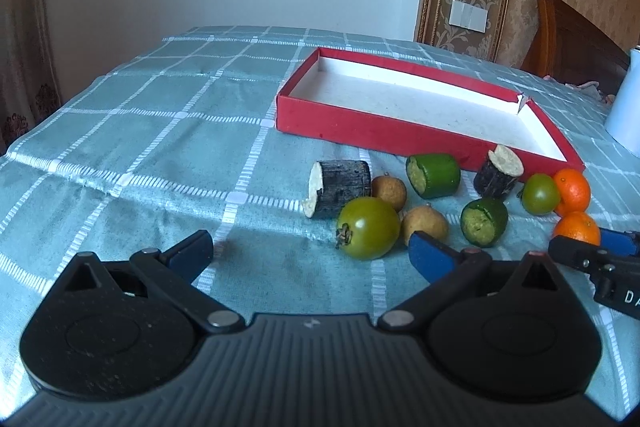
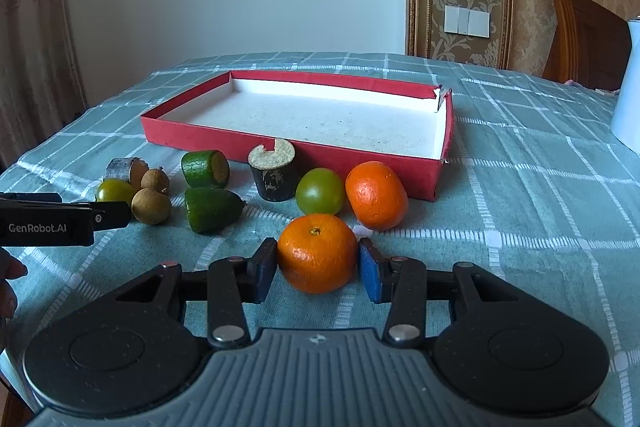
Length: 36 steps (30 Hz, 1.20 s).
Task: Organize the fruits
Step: 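Close the right gripper on the orange while the left gripper grasps a green tomato, then carry the orange into the tray and open the right gripper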
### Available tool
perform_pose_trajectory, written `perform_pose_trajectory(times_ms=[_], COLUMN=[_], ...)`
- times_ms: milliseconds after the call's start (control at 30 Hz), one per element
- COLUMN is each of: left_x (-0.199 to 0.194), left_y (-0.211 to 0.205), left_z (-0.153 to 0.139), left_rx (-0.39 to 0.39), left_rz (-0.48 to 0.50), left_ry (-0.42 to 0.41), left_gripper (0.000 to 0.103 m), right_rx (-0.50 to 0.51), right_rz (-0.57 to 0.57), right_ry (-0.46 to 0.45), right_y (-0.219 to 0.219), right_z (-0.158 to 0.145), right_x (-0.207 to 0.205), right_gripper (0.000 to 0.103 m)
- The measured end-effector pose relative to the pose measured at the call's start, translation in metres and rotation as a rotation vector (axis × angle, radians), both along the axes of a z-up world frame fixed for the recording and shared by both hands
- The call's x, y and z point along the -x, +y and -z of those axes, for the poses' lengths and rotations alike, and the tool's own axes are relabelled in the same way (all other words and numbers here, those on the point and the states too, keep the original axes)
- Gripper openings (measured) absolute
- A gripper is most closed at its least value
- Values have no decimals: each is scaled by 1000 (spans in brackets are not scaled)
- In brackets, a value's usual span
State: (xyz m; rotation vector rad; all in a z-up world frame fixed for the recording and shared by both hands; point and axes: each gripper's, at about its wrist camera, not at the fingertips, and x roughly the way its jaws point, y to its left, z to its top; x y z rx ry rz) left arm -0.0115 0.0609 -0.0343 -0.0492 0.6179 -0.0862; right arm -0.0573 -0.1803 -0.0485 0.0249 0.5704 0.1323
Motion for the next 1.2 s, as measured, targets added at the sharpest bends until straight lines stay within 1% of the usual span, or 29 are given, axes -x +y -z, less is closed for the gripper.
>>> perform_pose_trajectory(times_ms=[67, 133, 267, 367, 433, 500, 600, 800, 967, 1100, 1200], left_x=[1, 1, 4, 6, 8, 9, 9, 5, 5, 5, 5], left_y=[0, -2, -8, -14, -15, -16, -17, -22, -17, -16, -10], left_z=[0, -1, 0, 4, 4, 4, 4, 7, 7, 8, 9], left_rx=[2, -2, -25, -50, -50, -49, -26, -41, -19, -8, 31], left_rz=[-15, 0, 32, 71, 98, 111, 156, 166, 178, 183, 198], left_ry=[-12, -18, -35, -45, -59, -65, -71, -97, -100, -111, -108], left_gripper=[100, 89, 79, 68, 58, 54, 31, 30, 30, 30, 30], right_rx=[-5, -2, 0, 4, 7, 3, -1, -4, 9, 11, 25], right_rz=[2, 2, 4, 4, 5, 8, 10, 18, 18, 22, 33], right_ry=[-1, -3, -10, -15, -18, -16, -14, -19, -30, -65, -102], right_y=[-1, 0, 0, 0, 0, -1, -2, -3, -4, -8, -11], right_z=[0, 0, -1, -2, -3, -3, -3, -3, -5, -16, -27], right_x=[0, 1, 2, 4, 4, 4, 4, 6, 7, 8, 3], right_gripper=[43, 43, 43, 43, 43, 43, 43, 43, 43, 43, 43])
